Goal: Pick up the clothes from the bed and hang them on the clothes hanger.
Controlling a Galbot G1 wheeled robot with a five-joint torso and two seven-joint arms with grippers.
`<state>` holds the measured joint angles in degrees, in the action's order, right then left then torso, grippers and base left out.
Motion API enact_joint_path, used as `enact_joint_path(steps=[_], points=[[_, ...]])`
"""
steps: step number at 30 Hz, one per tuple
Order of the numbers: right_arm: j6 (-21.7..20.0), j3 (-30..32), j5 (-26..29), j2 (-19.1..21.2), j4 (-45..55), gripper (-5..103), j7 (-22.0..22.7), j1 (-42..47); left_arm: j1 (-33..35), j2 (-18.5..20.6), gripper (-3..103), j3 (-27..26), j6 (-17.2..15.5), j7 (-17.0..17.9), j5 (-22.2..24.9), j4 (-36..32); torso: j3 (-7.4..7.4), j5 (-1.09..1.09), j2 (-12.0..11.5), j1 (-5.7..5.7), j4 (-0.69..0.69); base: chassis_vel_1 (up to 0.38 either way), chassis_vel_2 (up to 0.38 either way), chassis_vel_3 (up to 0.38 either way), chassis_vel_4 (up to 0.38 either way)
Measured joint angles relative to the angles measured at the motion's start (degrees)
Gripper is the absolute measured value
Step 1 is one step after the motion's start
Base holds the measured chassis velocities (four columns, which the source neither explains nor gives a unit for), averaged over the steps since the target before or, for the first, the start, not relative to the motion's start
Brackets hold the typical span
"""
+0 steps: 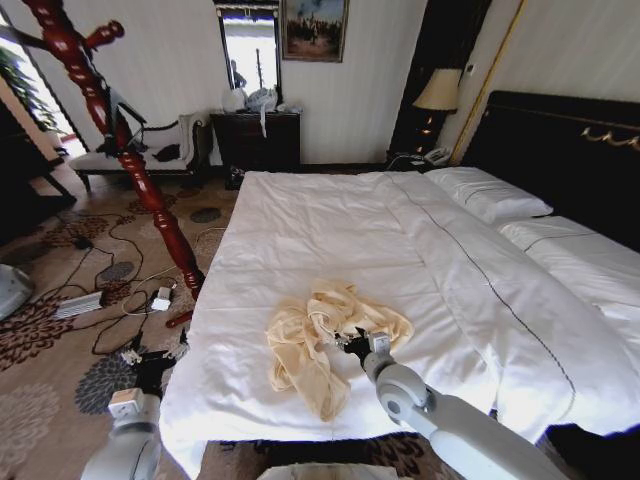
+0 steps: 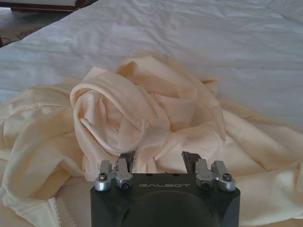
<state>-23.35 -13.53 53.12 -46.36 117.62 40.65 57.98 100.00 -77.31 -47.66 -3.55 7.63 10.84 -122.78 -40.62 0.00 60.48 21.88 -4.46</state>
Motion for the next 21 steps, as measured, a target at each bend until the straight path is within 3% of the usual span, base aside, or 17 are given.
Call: enact_joint_path(steps=[4, 5, 8, 10, 13, 21], points=[[0.1, 0.0, -0.2, 0.1, -0.1, 40, -0.3, 0.0, 0.0, 0.0, 100, 0.0, 0.0, 0.0, -0.1, 0.0, 0.0, 0.0, 0.0, 0.0, 0.0, 0.0, 0.0, 0.0, 0.0], [0.1, 0.0, -0.2, 0.1, -0.1, 40, -0.3, 0.0, 0.0, 0.0, 100, 0.0, 0.0, 0.0, -0.1, 0.0, 0.0, 0.0, 0.0, 0.0, 0.0, 0.0, 0.0, 0.0, 0.0], [0.4, 0.3, -0.1, 0.8, 0.3, 24, -0.6, -0.1, 0.1, 0.2, 100, 0.0, 0.0, -0.1, -0.1, 0.0, 0.0, 0.0, 0.0, 0.0, 0.0, 0.0, 0.0, 0.0, 0.0], [0.5, 0.4, 0.0, 0.9, 0.4, 24, -0.7, -0.1, 0.1, 0.2, 100, 0.0, 0.0, -0.1, -0.1, 0.0, 0.0, 0.0, 0.0, 0.0, 0.0, 0.0, 0.0, 0.0, 0.0], [1.8, 0.7, 0.2, 0.7, 0.4, 8, -1.8, -0.1, 0.1, 0.4, 100, 0.0, 0.0, -0.1, -0.1, 0.1, 0.0, 0.0, 0.0, 0.0, 0.0, 0.0, 0.0, 0.0, 0.0], [3.5, 1.1, -0.2, 2.1, 0.5, 0, -3.7, -0.2, 0.1, 0.7, 100, -0.1, 0.0, -0.1, 0.2, 0.1, 0.0, 0.02, 0.0, 0.0, 0.0, 0.0, 0.0, 0.0, 0.0]])
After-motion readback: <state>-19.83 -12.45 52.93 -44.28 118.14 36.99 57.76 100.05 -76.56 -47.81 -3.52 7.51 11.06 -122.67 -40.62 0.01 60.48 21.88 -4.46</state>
